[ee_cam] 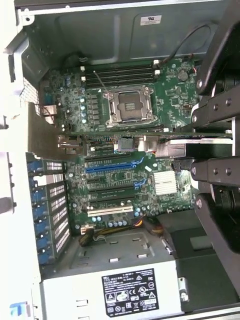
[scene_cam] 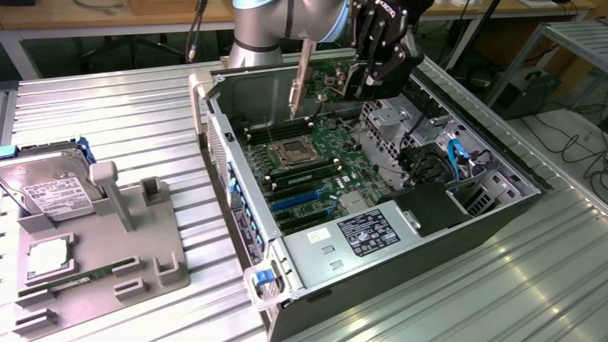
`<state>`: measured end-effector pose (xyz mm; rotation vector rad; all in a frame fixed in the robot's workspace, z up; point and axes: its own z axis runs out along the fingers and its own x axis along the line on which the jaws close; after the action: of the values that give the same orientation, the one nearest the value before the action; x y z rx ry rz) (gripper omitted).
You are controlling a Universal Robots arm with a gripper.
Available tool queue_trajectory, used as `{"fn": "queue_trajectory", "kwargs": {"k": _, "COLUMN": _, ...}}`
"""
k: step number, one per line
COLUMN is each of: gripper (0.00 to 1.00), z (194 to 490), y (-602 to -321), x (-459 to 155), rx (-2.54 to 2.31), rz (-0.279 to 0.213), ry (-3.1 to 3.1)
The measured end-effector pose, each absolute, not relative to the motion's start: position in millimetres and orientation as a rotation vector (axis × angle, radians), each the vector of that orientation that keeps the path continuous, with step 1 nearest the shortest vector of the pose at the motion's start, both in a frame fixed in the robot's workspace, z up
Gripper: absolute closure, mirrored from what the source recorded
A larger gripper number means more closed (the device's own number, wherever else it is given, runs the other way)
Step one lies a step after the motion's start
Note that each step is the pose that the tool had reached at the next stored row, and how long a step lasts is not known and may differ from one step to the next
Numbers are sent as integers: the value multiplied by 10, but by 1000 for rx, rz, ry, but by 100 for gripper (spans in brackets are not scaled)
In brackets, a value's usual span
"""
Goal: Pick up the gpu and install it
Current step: 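Insert the gpu into the slot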
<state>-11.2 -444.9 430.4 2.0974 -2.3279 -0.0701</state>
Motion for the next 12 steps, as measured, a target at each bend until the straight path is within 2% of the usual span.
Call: {"fn": "queue_trajectory", "kwargs": {"k": 12, "gripper": 73, "z": 4293, "y": -4448, "x": -111, "rx": 2194, "rz": -62, "ry": -2242}}
